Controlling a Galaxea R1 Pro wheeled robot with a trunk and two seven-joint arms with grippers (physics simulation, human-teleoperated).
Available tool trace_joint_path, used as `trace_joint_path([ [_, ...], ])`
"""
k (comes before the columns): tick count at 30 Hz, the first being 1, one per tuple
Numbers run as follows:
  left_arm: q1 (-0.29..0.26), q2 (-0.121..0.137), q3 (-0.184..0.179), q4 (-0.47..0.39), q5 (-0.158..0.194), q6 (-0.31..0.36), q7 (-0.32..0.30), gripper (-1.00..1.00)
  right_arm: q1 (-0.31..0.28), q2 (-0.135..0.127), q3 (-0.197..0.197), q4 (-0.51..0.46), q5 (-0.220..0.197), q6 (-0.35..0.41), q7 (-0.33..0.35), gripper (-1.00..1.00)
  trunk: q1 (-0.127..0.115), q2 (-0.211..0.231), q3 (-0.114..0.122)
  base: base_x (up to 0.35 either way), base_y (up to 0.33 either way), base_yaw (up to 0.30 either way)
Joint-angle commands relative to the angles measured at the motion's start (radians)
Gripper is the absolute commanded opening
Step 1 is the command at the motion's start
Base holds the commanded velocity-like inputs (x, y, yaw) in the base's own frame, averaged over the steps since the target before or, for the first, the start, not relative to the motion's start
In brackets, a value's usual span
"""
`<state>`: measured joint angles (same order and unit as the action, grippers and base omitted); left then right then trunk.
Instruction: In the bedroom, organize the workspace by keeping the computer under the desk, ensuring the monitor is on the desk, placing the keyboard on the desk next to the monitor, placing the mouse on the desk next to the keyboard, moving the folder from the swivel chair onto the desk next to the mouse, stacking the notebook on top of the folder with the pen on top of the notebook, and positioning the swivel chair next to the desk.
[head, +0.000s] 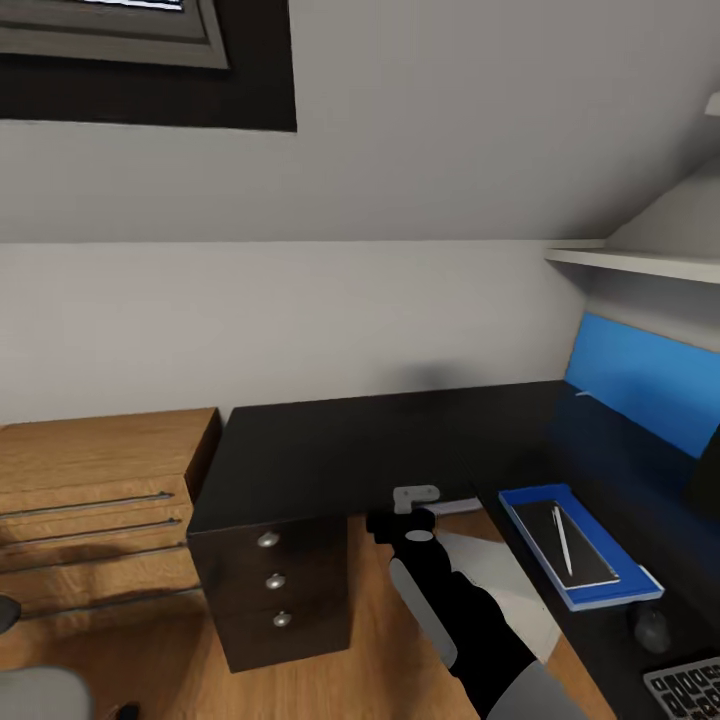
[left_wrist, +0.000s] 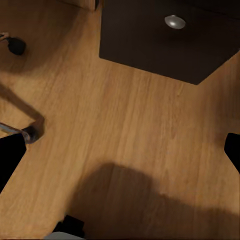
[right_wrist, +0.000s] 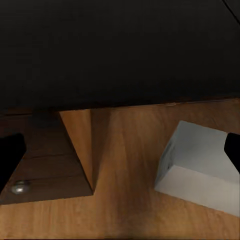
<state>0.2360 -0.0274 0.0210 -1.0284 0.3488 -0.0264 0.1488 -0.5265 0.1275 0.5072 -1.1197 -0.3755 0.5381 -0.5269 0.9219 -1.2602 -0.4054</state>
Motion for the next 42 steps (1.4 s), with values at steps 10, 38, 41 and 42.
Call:
trace_joint_path([
  [10,0.000,0.000,-0.001,-0.001,0.010,-0.002,0.002,1.00,-0.001,-0.001,0.003,0.010,-0.004,-0.024,-0.010,1.00,0.000,-0.001,0.000,-0.316,0.085,0.272],
  [38,0.000,0.006,0.000,-0.004,0.007,0.001,0.001,1.00,0.308,-0.012,0.002,0.333,0.110,-0.674,-0.012,1.00,-0.062,0.111,0.058,-0.085,-0.014,0.263],
  [41,0.000,0.006,0.000,-0.004,0.007,0.001,0.001,1.00,0.314,-0.012,0.002,0.403,0.117,-0.737,-0.010,1.00,-0.073,0.132,0.067,0.000,0.000,0.090],
  [42,0.000,0.005,0.000,-0.004,0.007,0.001,0.001,1.00,0.317,-0.012,0.002,0.449,0.119,-0.776,-0.009,1.00,-0.077,0.139,0.070,0.000,0.000,0.046],
])
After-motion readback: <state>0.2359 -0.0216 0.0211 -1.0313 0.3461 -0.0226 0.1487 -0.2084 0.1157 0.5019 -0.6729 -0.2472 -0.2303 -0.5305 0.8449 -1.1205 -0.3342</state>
